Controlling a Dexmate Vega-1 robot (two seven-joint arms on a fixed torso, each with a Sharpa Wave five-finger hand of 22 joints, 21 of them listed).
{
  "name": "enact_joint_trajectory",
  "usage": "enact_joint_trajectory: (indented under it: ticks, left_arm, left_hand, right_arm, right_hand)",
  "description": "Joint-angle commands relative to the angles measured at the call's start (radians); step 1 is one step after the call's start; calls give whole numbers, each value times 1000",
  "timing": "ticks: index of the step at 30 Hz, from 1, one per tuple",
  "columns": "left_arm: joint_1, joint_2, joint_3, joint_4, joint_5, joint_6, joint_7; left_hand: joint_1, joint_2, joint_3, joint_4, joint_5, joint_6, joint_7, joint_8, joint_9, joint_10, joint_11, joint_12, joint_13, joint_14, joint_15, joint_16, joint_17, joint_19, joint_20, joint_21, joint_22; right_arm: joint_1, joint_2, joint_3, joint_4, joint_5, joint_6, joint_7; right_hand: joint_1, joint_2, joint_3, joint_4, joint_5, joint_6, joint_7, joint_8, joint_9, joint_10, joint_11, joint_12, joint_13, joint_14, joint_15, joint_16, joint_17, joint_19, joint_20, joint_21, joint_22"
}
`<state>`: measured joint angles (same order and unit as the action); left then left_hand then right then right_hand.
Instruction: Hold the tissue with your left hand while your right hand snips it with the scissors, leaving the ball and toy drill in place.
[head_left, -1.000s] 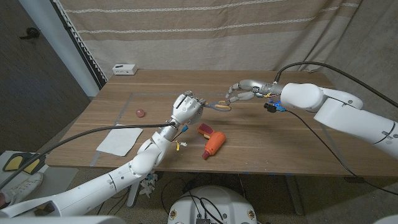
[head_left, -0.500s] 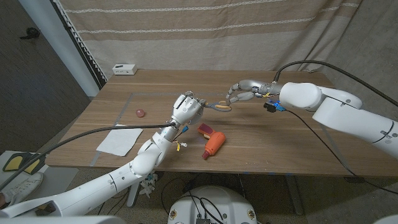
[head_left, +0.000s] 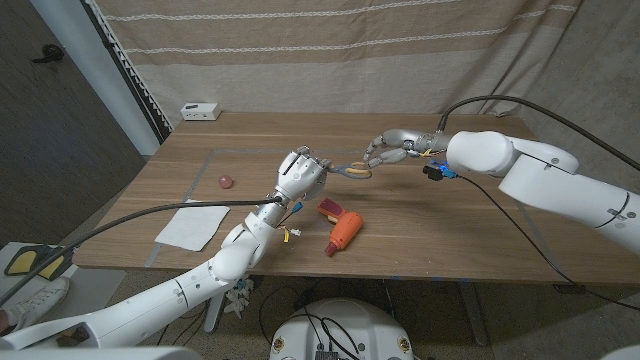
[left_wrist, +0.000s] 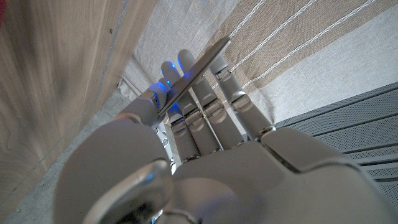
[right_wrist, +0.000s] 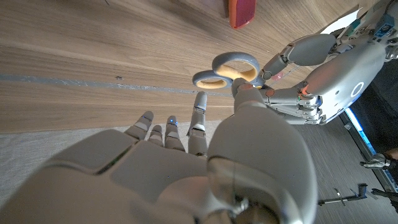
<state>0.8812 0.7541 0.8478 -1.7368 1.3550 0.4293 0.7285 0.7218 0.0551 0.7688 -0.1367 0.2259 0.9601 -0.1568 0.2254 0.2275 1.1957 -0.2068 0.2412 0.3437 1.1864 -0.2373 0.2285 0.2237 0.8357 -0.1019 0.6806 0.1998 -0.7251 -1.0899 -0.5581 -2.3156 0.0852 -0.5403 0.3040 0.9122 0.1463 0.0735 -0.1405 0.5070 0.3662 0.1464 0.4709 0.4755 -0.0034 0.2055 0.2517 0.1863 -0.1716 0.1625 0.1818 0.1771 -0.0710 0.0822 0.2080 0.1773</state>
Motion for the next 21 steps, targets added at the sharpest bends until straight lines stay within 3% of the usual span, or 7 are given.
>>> enact_joint_trajectory:
  ticks: [1, 8, 11, 14, 21]
  left_arm:
    - [1, 2, 0, -5, 0, -2, -8]
    - [0, 1, 1, -6, 1, -3, -10]
    - [1, 1, 0, -7, 1, -2, -11]
    - [0, 2, 1, -7, 4, -3, -13]
    - [-4, -2, 2, -5, 2, -6, -16]
  left_hand:
    - [4, 12, 6, 0, -1, -3, -3, 0, 2, 11, 0, 7, 3, 8, 0, -4, 0, 0, -81, 7, 4]
    - [5, 12, 6, 0, -1, 0, -2, 0, 1, 13, 0, 8, 4, 8, 0, -4, 1, 0, -81, 8, 3]
    - [5, 12, 6, 0, -1, -2, -4, -1, 0, 12, 0, 7, 3, 8, 0, -4, 1, -1, -81, 9, 3]
    - [5, 12, 5, 0, -1, -1, -3, -1, 0, 12, 0, 6, 3, 9, 0, -4, 1, -1, -81, 9, 3]
    - [5, 12, 5, 0, -1, -2, -3, -1, 0, 12, 0, 7, 4, 9, 0, -4, 1, -1, -81, 10, 3]
  right_arm:
    - [14, 4, -18, -11, -17, -30, 10]
    - [17, 8, -23, -3, -19, -15, 16]
    - [17, 7, -24, 0, -21, -6, 17]
    - [24, 10, -32, 0, -34, -7, 22]
    - [40, 20, -51, -1, -58, -28, 37]
  right_hand:
    - [7, -6, -7, 3, 6, 5, 21, 2, 2, 3, 9, -2, 1, -29, 7, 1, 1, 8, 5, 2, 2]
    - [7, -9, -10, 5, 9, 12, 20, 4, 4, 4, 10, -2, 1, -29, 11, 0, 1, 8, 12, 1, 2]
    - [6, -11, -13, 7, 11, 12, 17, 4, 6, 5, 10, -3, 1, -35, -7, -2, 1, 1, 21, -3, 2]
    - [4, -12, -17, 9, 14, 16, 14, 5, 7, 8, 3, -3, 1, -36, -19, -2, 1, -5, 5, -6, 3]
    - [3, -13, -21, 12, 17, 21, 14, 7, 9, 10, 3, -3, 1, -36, -19, -1, 1, -7, 5, -7, 3]
